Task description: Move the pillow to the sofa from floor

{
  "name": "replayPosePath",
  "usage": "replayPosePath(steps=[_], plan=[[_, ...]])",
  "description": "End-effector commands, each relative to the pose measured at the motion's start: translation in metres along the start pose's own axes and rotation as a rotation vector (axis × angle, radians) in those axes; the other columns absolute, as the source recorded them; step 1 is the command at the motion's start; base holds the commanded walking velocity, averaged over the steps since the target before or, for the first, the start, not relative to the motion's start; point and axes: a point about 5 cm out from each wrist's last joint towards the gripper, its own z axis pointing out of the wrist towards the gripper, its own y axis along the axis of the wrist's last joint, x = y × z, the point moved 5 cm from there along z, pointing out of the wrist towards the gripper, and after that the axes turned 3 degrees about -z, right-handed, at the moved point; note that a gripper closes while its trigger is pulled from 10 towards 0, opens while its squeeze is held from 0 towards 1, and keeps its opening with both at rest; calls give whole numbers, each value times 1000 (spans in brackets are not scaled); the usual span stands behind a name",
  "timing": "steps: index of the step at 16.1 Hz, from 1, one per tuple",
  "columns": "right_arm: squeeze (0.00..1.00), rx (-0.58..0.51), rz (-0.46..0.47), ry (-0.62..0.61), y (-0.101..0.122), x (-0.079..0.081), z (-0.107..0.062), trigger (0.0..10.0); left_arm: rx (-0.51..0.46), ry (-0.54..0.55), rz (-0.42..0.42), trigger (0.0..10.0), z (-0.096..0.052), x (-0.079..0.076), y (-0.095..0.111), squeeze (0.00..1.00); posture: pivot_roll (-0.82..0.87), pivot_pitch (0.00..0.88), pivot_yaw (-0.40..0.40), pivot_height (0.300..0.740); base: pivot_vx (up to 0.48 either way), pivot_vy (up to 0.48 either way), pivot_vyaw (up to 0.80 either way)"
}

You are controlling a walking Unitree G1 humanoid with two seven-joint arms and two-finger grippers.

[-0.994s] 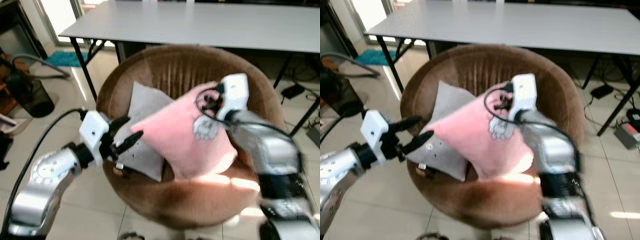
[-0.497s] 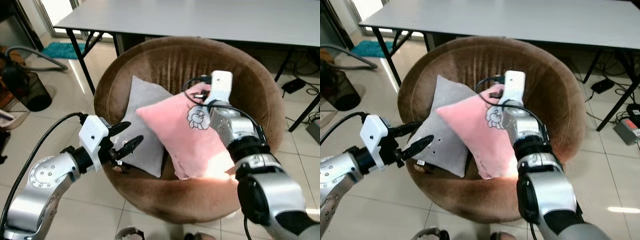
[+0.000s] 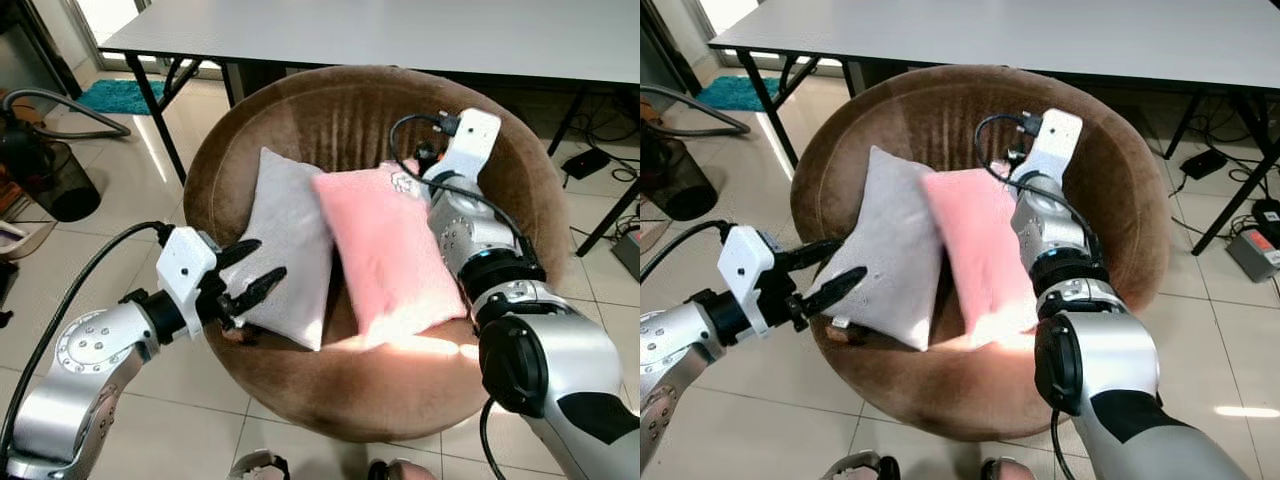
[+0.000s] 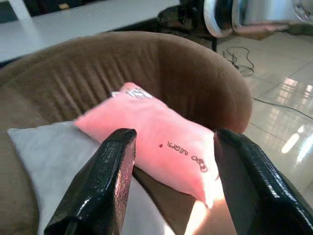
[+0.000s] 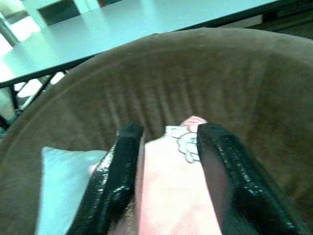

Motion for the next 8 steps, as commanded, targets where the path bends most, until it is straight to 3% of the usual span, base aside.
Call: replayPosePath(steps=[1, 2, 4, 6, 8], plan=[[851, -68, -6, 50, 16, 11, 1, 10000, 9, 113, 17, 10000, 1, 16, -3, 0, 140, 105, 26, 740, 0, 0, 0], [0, -86, -15, 62, 15, 11, 0, 10000, 19, 185, -8, 10000, 4, 23, -8, 0, 136, 94, 16, 740, 0, 0, 0], [0, -83, -63, 107, -10, 9, -14, 10000, 64, 434, -56, 10000, 10, 40, -26, 0, 95, 72, 7, 740, 0, 0, 0], [0, -75, -85, 155, -31, 5, -35, 10000, 63, 483, -68, 10000, 14, 38, -32, 0, 70, 55, 4, 740, 0, 0, 0], [0, -38, -105, 154, -58, -10, -72, 10000, 73, 577, -98, 10000, 11, 44, -43, 0, 53, 40, 1, 740, 0, 0, 0]])
